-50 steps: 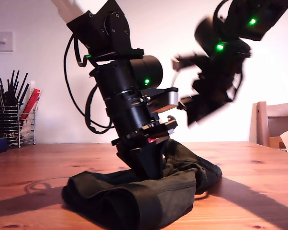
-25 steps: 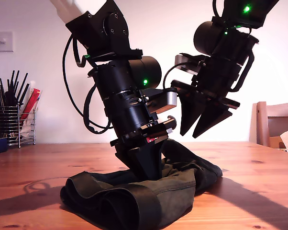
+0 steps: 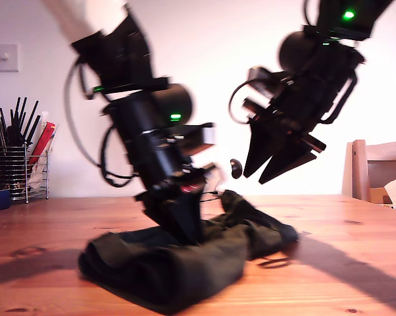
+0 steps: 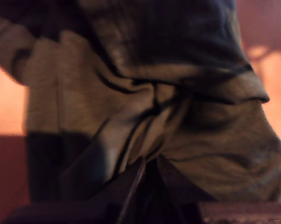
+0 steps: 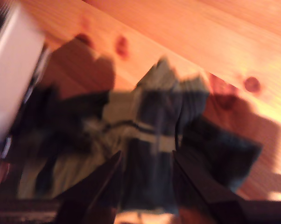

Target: Fold the underwear in front of you. After folding it, place it to the right side.

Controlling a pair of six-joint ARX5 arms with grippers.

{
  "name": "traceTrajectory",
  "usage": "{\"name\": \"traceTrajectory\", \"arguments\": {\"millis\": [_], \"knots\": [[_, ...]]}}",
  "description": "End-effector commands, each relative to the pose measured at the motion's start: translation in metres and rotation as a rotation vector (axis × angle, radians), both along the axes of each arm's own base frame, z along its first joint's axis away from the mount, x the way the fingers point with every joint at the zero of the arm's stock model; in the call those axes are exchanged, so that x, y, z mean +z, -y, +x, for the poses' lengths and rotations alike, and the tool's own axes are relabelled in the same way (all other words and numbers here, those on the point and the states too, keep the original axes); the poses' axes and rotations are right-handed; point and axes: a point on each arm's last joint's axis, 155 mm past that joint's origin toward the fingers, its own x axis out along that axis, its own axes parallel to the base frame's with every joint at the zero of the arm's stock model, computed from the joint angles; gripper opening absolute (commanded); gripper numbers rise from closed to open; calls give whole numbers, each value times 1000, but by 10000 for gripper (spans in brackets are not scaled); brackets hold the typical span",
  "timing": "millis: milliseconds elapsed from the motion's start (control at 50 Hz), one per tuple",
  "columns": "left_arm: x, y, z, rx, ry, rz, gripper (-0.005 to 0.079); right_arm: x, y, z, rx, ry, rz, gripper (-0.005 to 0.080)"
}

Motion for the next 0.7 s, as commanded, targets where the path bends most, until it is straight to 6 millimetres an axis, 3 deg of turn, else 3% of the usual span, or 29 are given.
{"name": "traceTrajectory", "arguments": {"millis": [0,160,320,680], "knots": [[-12,-6,-5,8,-37,1,56,-5,-1,-4,34,-18,29,282],[-10,-5,-4,8,-46,-23,56,3,-17,-16,171,26,88,281],[-10,-5,-5,8,-46,-24,56,-5,-27,-23,217,50,78,271],[-10,-6,-3,12,-48,-25,55,-27,-11,-10,131,83,-46,270]]}}
